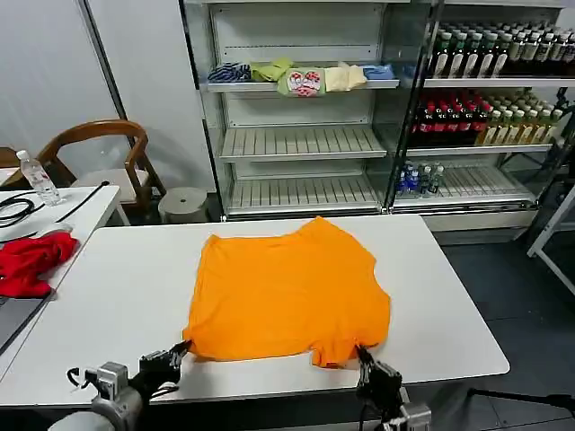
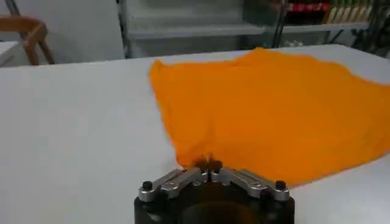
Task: Fold and organize the clothes.
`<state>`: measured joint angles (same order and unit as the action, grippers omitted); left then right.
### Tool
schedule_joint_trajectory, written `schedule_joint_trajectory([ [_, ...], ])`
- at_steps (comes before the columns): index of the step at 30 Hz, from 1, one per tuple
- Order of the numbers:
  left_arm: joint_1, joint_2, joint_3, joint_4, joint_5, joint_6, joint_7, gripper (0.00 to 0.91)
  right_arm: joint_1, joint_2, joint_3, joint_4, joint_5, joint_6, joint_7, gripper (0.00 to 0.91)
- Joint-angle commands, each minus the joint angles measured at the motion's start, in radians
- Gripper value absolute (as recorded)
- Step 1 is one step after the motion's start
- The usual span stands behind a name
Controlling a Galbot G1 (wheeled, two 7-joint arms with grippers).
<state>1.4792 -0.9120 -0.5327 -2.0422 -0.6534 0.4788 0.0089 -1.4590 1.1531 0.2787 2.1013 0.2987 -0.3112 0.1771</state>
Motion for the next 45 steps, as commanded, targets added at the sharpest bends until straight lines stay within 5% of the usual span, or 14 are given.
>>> schedule_joint_trajectory([
  [1, -0.300, -0.020, 0.075, 0.181, -0.050, -0.020, 0.076, 0.000, 0.223, -0.010, -0.001, -0.120, 0.045, -0.012, -0.005, 0.000],
  [16, -0.470, -0.071, 0.158, 0.401, -0.049, -0.054, 0.092, 0.000, 0.420, 0.029, -0.044, -0.351, 0.029, 0.027, -0.028, 0.000],
  [36, -0.484, -0.099, 0.161, 0.480, -0.037, -0.083, 0.100, 0.010, 0.526, 0.074, -0.083, -0.505, -0.006, 0.045, -0.038, 0.000],
  [37, -0.484, -0.100, 0.162, 0.480, -0.032, -0.083, 0.097, 0.191, 0.527, 0.074, -0.084, -0.506, -0.007, 0.045, -0.038, 0.000],
  [38, -0.484, -0.100, 0.164, 0.480, -0.023, -0.085, 0.090, 0.907, 0.531, 0.076, -0.087, -0.512, -0.023, 0.043, -0.031, 0.806],
  [39, -0.486, -0.099, 0.171, 0.483, -0.009, -0.102, 0.077, 0.907, 0.538, 0.081, -0.087, -0.524, -0.032, 0.041, -0.032, 0.907],
  [45, -0.483, -0.096, 0.161, 0.480, -0.012, -0.123, 0.076, 0.907, 0.594, 0.105, -0.082, -0.617, -0.047, 0.071, -0.026, 0.907],
])
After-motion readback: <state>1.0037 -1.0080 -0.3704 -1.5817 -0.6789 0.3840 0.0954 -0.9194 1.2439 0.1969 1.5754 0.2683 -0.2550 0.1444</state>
